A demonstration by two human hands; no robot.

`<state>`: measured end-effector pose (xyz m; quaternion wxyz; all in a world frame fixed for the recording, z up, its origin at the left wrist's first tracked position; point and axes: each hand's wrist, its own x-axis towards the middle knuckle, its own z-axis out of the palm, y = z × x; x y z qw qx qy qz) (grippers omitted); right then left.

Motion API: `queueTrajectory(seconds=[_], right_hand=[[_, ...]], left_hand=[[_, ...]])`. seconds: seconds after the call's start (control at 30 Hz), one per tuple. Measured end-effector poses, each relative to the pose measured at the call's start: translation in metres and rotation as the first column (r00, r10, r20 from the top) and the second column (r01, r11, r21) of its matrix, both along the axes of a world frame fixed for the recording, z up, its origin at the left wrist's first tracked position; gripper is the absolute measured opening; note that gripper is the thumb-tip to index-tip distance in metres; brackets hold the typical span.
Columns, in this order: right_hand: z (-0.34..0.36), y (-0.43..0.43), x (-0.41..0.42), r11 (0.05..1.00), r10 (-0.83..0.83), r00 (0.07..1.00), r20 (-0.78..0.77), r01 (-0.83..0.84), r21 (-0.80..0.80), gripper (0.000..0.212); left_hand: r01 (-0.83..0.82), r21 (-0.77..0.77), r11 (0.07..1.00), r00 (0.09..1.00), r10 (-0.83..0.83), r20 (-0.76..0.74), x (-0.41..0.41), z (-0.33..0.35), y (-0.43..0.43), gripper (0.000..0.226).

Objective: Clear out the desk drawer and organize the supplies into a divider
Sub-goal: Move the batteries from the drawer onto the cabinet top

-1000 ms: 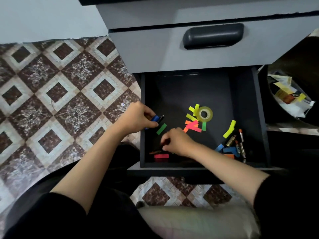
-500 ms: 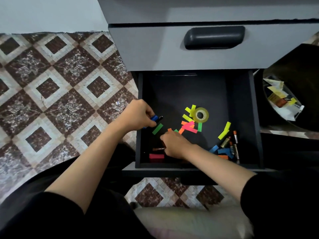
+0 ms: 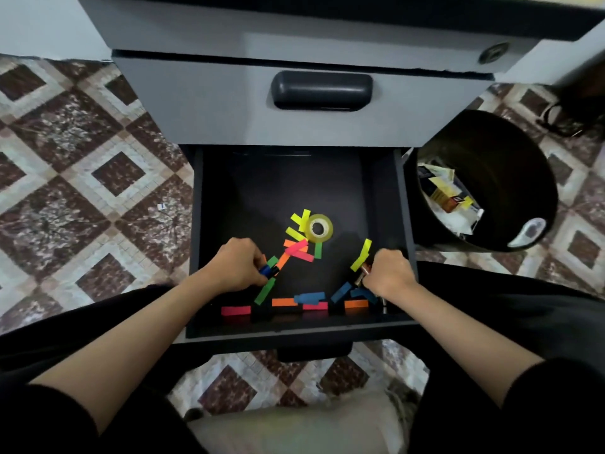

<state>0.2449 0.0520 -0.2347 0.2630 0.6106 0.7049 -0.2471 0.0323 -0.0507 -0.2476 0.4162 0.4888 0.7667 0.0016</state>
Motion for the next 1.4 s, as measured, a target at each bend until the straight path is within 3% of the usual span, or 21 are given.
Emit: queueTrajectory(seconds=[0.1,0.17,0.3,0.47,0.7,0.97,1.07,1.2,1.3,1.4], right_hand=[[-0.006,-0.004,0.004,1.000,0.005,0.999,0.045,-0.005,-0.005,0.007],[-0.011,-0.006,0.005,0.999,0.034,0.996,0.083,-0.034,-0.004,0.020],[-0.018,-0.005,0.006,0.994,0.100,0.990,0.097,-0.103,0.032,0.025],[-0.023,-0.007,0.005,0.992,0.116,0.985,0.128,-0.122,0.039,0.027],[-0.024,-0.007,0.003,0.969,0.248,0.967,0.052,-0.248,-0.003,0.025],[-0.027,-0.010,0.001,0.995,0.094,0.994,0.050,-0.095,0.009,0.021],[-0.026,-0.006,0.000,1.000,0.011,1.000,0.010,-0.011,-0.001,0.006],[-0.018,0.004,-0.011,0.987,-0.124,0.984,-0.125,0.110,-0.113,0.013],[0.001,0.010,-0.021,0.864,-0.446,0.844,-0.297,0.319,-0.390,0.015],[0.034,0.013,-0.030,0.763,-0.584,0.710,-0.393,0.313,-0.566,0.019]], left_hand=[[-0.013,0.000,1.000,1.000,0.013,0.019,0.001,-0.001,0.004,0.025],[-0.010,0.003,1.000,1.000,0.010,0.026,0.002,-0.003,0.005,0.025],[0.019,-0.019,1.000,0.999,-0.019,0.027,0.001,-0.007,0.003,0.026],[0.025,-0.011,1.000,0.999,-0.025,0.024,0.002,-0.006,0.003,0.026],[0.029,-0.022,0.999,0.998,-0.028,0.051,0.002,-0.009,0.002,0.022],[0.003,-0.016,1.000,0.994,-0.001,0.106,0.003,-0.011,0.002,0.024],[-0.083,-0.007,0.997,0.977,0.083,0.194,0.003,-0.010,0.004,0.026],[-0.228,-0.055,0.972,0.894,0.231,0.384,0.005,0.000,0.005,0.013],[-0.340,-0.010,0.941,0.818,0.301,0.491,0.004,0.018,0.007,0.006],[-0.453,0.018,0.891,0.742,0.366,0.562,0.004,0.045,0.007,0.004]])
